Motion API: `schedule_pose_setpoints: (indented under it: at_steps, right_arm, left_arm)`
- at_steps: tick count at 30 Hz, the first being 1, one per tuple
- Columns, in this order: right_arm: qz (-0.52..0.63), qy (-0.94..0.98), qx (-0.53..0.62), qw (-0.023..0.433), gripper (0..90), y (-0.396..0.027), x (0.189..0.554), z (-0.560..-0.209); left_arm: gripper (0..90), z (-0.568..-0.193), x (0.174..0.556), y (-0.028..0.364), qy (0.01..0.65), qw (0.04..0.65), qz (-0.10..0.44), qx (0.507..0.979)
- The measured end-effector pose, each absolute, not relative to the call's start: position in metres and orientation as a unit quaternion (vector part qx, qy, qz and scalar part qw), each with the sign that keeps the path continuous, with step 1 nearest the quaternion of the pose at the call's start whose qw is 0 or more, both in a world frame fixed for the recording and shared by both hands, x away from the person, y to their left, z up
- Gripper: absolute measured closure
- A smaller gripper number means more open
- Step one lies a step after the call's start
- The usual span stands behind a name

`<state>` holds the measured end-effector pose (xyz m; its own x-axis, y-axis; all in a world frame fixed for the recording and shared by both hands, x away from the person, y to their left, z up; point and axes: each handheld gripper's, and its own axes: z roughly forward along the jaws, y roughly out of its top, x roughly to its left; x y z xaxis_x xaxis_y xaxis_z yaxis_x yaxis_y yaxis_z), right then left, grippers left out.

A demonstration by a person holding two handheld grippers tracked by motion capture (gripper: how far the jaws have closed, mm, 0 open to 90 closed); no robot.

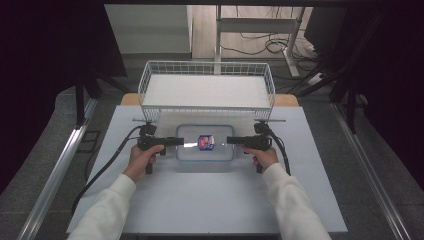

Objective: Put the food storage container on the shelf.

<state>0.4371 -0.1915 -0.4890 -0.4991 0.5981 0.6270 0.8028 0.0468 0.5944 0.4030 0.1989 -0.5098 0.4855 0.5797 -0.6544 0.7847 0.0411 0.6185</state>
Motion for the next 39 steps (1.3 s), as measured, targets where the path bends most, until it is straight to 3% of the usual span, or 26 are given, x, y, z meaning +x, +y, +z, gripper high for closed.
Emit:
schedule_pose_setpoints:
  at_steps: [18,23,31,39]
  right_arm:
    - [-0.500,-0.670,-0.542,0.086,47.0,-0.188,0.442,-0.499]
    - [-0.499,-0.667,-0.547,0.087,41.1,-0.183,0.439,-0.498]
    - [-0.506,-0.671,-0.541,0.038,35.4,-0.187,0.421,-0.484]
    - [-0.500,-0.705,-0.503,-0.013,36.9,-0.199,0.394,-0.465]
  left_arm:
    - [47.2,-0.521,0.414,0.200,0.521,0.532,-0.109,0.658]
    - [41.3,-0.522,0.413,0.197,0.524,0.532,-0.107,0.656]
    - [34.5,-0.504,0.395,0.203,0.517,0.529,-0.054,0.671]
    - [32.0,-0.492,0.359,0.204,0.478,0.526,-0.027,0.703]
